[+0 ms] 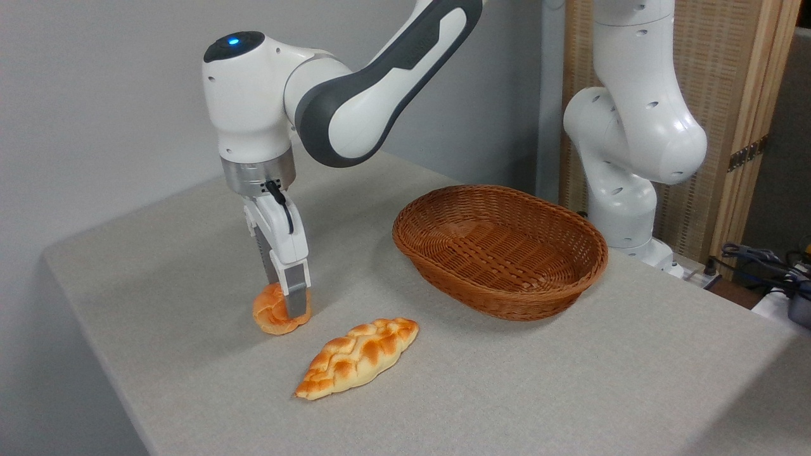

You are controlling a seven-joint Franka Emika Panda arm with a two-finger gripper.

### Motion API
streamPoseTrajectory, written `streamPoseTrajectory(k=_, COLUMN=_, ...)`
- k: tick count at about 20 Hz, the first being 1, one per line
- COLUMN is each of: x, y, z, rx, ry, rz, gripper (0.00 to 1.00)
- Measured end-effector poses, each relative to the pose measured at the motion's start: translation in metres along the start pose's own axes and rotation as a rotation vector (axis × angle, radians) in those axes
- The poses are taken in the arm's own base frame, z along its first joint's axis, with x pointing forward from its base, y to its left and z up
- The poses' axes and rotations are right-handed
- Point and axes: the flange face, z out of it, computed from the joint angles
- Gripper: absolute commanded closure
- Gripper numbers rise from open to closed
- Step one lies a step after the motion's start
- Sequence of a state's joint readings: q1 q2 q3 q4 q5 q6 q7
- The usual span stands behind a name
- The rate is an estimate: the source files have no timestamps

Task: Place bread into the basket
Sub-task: 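Close the gripper around the round bun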

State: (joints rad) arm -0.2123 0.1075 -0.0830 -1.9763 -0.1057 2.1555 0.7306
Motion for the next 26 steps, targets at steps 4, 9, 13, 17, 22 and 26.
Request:
streamPoseTrajectory(k=4, x=0.0001, y=-0.0001, z=0.0001, rx=0.0, ry=0.0, rz=0.001, gripper=0.67)
streamPoseTrajectory(k=9, x=0.0001, y=-0.0002, z=0.0, rx=0.001, ry=0.001, rz=0.0, gripper=0.68)
streamPoseTrajectory(k=13, x=-0.0003, y=-0.001, z=-0.0002, rx=0.002, ry=0.002, rz=-0.001, gripper=0.69)
streamPoseTrajectory(k=17, x=-0.0014, y=-0.0024, z=-0.0004, rx=0.003, ry=0.002, rz=-0.004, gripper=0.69)
streamPoseTrajectory(k=22, x=-0.0026, y=-0.0039, z=-0.0006, rx=0.003, ry=0.002, rz=-0.008, gripper=0.7)
streamPoseTrajectory(k=26, x=-0.0048, y=-0.0068, z=-0.0011, rx=0.005, ry=0.003, rz=-0.015, gripper=0.7)
